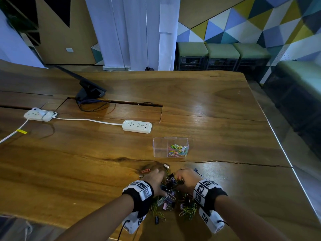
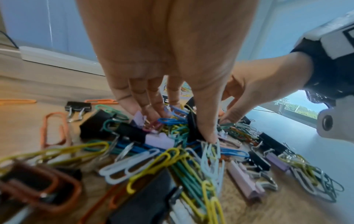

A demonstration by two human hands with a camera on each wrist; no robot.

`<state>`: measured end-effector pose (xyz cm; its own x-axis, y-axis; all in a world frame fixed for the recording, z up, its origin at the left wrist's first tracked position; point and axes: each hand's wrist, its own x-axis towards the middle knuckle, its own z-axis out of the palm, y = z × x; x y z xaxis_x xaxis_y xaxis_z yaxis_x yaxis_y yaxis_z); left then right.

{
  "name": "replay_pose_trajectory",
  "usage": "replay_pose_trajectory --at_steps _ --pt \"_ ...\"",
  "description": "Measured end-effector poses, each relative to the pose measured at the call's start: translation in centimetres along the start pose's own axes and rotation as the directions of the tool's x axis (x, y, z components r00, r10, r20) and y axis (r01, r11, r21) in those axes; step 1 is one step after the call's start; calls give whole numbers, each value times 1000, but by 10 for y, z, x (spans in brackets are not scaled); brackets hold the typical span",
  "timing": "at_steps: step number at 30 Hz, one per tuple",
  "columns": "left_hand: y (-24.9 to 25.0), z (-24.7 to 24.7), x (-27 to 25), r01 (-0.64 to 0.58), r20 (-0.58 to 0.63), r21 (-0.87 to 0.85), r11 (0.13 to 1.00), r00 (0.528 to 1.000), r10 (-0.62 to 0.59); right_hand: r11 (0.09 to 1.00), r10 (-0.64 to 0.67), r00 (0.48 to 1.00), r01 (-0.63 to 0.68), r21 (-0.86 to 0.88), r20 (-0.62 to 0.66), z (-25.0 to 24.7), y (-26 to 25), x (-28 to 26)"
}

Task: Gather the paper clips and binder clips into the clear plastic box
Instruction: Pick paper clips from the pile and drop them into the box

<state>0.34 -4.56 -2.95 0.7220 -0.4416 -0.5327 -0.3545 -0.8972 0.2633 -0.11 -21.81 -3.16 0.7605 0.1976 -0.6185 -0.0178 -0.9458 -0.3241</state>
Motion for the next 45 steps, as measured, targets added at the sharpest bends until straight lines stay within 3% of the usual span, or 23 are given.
replay_pose_trajectory --at_steps 8,21,30,37,45 --pt "4 -9 3 -1 42 -145 989 999 7 995 -11 997 20 98 -83 11 12 -12" --pt "0 -7 4 42 -32 -421 906 998 -61 976 54 964 3 216 -260 6 21 -22" --pt "-3 -10 4 -36 69 -326 945 996 62 979 39 911 46 197 -411 -53 19 -24" --pt "-2 -1 6 -86 -33 -229 970 996 80 970 140 841 -10 245 -522 -90 11 -8" --pt "6 -3 7 -76 -14 -81 994 997 75 976 165 855 -68 208 -492 -100 -2 12"
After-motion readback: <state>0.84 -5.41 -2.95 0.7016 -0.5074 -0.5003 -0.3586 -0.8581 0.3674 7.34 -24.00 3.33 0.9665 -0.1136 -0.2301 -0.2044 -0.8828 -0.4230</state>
